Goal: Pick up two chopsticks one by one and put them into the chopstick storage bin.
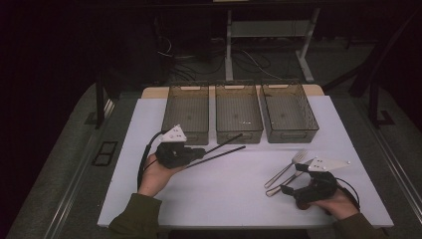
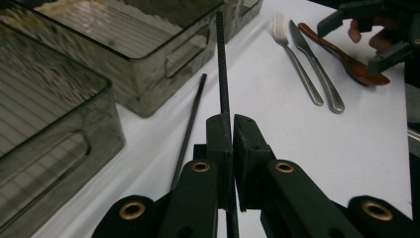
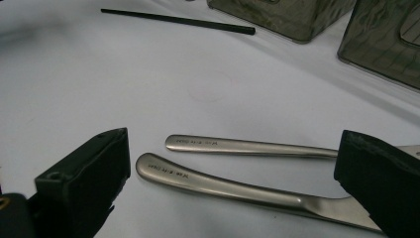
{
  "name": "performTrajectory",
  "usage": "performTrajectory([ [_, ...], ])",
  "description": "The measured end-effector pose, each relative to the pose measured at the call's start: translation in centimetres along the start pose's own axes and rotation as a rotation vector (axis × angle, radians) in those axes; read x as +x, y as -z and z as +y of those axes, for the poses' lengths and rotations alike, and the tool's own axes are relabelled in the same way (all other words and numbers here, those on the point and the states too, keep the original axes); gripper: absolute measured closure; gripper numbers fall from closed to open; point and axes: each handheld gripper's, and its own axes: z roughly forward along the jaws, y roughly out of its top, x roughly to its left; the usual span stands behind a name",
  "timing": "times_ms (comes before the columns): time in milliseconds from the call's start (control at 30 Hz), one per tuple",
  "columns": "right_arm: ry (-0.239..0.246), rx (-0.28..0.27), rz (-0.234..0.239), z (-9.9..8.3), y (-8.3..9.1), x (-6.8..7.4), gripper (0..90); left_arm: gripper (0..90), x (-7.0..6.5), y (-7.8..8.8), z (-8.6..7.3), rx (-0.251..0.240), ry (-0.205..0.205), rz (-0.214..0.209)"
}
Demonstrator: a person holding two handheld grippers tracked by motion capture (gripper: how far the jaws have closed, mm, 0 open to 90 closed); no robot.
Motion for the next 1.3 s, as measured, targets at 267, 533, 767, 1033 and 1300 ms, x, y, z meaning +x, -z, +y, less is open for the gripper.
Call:
performTrajectory([
  [267, -0.001, -0.003, 0.001, 0.0, 0.1, 0.0, 1.2, 86.1, 0.5, 0.6, 0.4, -0.027, 0.03, 0.05],
  [533, -0.002, -0.002, 0.0, 0.0, 0.0, 0.0, 1.2, 86.1, 1.2, 1.2, 0.9, -0.055, 0.055, 0.112],
  [767, -0.006, -0.002, -0.001, 0.0, 0.0, 0.0, 1.2, 86.0, 2.5, 1.6, 1.2, -0.065, 0.084, 0.16],
  [1033, -0.014, -0.006, -0.007, 0.0, 0.1, -0.1, 1.2, 86.1, 4.4, 2.1, 2.1, -0.086, 0.112, 0.223],
  [1300, -0.013, -0.01, -0.008, 0.1, 0.2, -0.1, 1.2, 86.1, 6.9, 1.8, 3.1, -0.063, 0.152, 0.287],
])
